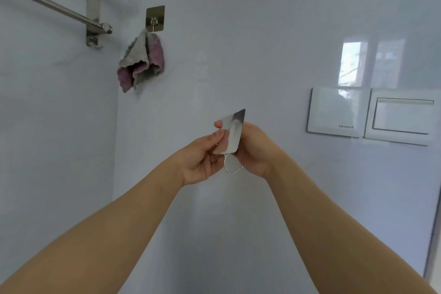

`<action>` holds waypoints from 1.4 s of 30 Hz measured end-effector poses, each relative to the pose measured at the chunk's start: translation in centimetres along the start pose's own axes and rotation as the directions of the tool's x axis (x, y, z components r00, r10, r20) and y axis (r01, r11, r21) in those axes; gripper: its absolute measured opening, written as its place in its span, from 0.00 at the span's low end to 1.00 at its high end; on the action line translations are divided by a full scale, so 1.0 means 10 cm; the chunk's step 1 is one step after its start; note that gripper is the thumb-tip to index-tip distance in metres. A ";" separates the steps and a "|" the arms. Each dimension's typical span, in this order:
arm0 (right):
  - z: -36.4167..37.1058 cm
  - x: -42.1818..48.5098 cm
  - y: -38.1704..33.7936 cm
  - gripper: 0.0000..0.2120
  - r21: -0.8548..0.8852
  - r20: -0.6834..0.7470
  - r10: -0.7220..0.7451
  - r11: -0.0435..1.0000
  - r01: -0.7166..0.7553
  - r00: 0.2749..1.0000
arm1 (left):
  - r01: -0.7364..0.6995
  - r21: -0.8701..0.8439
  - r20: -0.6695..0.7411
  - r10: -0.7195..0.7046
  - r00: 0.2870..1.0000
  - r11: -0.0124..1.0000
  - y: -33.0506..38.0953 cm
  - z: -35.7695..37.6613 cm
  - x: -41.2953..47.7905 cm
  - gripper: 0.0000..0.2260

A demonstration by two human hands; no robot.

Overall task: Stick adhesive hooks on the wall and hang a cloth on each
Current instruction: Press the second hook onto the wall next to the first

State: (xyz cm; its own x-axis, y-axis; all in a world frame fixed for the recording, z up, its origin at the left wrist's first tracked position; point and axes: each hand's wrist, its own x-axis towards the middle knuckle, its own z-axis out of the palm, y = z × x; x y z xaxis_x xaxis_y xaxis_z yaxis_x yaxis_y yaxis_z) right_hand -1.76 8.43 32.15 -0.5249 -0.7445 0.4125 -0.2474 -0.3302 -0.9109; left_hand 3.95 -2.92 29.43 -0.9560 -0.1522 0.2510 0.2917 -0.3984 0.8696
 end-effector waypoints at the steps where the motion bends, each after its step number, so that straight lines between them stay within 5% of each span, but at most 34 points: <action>1: 0.01 0.01 0.00 0.11 0.014 0.006 -0.003 1.000 0.003 1.000 | 0.003 -0.021 0.007 -0.003 1.000 1.000 0.00 -0.02 0.01 0.19; 4: 0.03 0.04 0.04 0.10 0.056 -0.034 -0.005 0.998 0.007 0.999 | 0.006 -0.073 0.050 -0.002 0.999 0.997 0.00 -0.02 0.01 0.06; 7: 0.03 0.09 0.11 0.08 0.105 -0.070 -0.006 0.994 0.013 0.998 | 0.029 -0.102 0.077 -0.021 0.997 0.994 -0.04 -0.11 0.06 0.13; 9: 0.03 0.11 0.13 0.08 0.088 -0.138 -0.009 0.996 0.021 0.990 | 0.021 -0.064 0.016 -0.020 1.000 0.998 -0.07 -0.11 0.06 0.07; 17: -0.04 0.06 -0.02 0.12 -0.150 -0.412 -0.098 0.988 0.039 0.906 | -0.195 0.047 -0.317 0.200 0.927 0.980 0.16 -0.26 0.05 0.10; 23: 0.00 0.15 -0.17 0.12 -0.286 -0.435 -0.179 0.957 0.053 0.883 | -0.284 0.437 -0.286 0.431 0.856 0.854 0.42 -0.16 0.05 0.07; 42: 0.46 1.44 -0.94 0.12 -0.525 -0.409 -0.436 0.831 0.184 0.802 | -0.475 0.627 -0.152 0.695 0.703 0.618 1.82 -0.42 0.59 0.08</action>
State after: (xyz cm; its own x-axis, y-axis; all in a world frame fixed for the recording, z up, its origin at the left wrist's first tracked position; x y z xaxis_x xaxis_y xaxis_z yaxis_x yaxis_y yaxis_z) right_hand -3.30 -1.85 46.62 -0.6459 -0.2156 0.7324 -0.7299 -0.1067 -0.6752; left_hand 3.76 -14.88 44.98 -0.4647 -0.5211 0.7159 0.6138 0.3932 0.6846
